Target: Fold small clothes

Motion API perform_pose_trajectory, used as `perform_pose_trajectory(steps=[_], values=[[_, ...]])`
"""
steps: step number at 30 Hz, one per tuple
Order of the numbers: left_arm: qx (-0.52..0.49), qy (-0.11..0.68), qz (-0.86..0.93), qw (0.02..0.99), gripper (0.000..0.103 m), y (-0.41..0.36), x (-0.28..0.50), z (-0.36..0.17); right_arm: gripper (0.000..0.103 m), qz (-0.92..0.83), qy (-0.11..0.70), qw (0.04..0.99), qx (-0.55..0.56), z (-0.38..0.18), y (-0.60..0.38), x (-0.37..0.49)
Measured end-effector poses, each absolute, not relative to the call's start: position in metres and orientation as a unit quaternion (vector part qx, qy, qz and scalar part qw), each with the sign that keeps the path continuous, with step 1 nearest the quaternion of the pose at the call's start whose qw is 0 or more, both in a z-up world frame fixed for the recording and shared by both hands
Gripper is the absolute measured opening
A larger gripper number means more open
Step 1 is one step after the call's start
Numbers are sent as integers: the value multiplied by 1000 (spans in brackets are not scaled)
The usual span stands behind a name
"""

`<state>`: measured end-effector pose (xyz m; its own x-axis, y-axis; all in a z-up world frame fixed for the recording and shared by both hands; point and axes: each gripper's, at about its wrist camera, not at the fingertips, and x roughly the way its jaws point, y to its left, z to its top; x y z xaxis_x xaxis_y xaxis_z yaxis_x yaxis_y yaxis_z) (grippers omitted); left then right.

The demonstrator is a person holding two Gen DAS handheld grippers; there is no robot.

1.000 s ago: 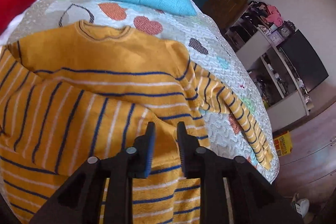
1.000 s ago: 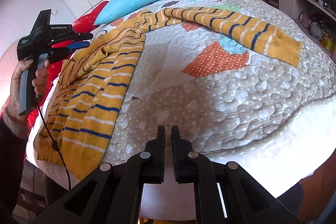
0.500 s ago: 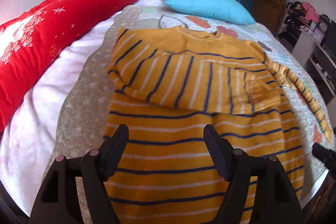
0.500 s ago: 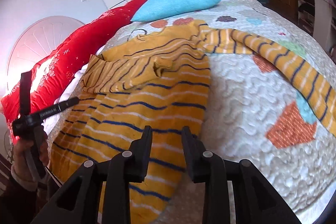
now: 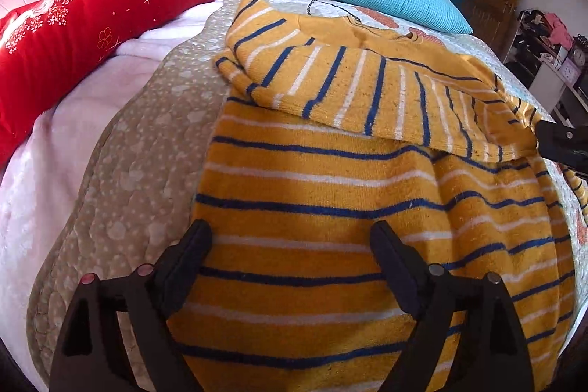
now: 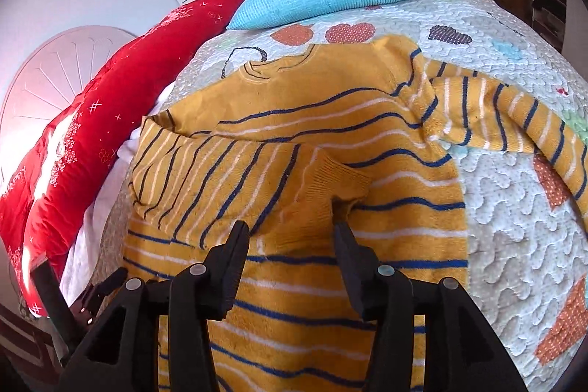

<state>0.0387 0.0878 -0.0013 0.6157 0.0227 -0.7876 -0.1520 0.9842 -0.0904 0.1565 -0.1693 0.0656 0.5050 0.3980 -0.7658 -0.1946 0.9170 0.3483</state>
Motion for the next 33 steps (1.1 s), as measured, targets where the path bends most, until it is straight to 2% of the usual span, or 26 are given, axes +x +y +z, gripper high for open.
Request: perform_pose_trajectory(steps=[7, 8, 9, 11, 13, 14, 21, 28, 31, 33], values=[[-116, 424, 18, 898, 92, 99, 35, 1, 52, 127, 479, 867, 50, 60, -140, 173], [-114, 425, 18, 898, 92, 98, 35, 1, 49, 122, 480, 868, 38, 59, -137, 173], [-114, 425, 17, 898, 92, 99, 36, 1, 45, 117, 480, 869, 24, 59, -133, 173], [-115, 425, 16, 898, 92, 99, 35, 2, 23, 108, 482, 869, -6, 59, -127, 172], [-118, 424, 15, 898, 92, 99, 34, 2, 12, 103, 481, 870, -33, 61, -122, 171], [-120, 423, 14, 898, 92, 99, 33, 2, 10, 103, 479, 871, -46, 63, -120, 170], [-119, 422, 15, 898, 92, 99, 32, 2, 8, 120, 427, 890, -109, 108, -103, 162], [-122, 420, 13, 899, 92, 100, 30, 3, 7, 93, 367, 924, -56, 168, -129, 201], [-121, 421, 15, 899, 92, 99, 30, 3, 7, 48, 354, 933, -43, 167, -158, 221], [-120, 421, 16, 899, 92, 97, 30, 3, 7, 19, 378, 925, -23, 148, -180, 235]])
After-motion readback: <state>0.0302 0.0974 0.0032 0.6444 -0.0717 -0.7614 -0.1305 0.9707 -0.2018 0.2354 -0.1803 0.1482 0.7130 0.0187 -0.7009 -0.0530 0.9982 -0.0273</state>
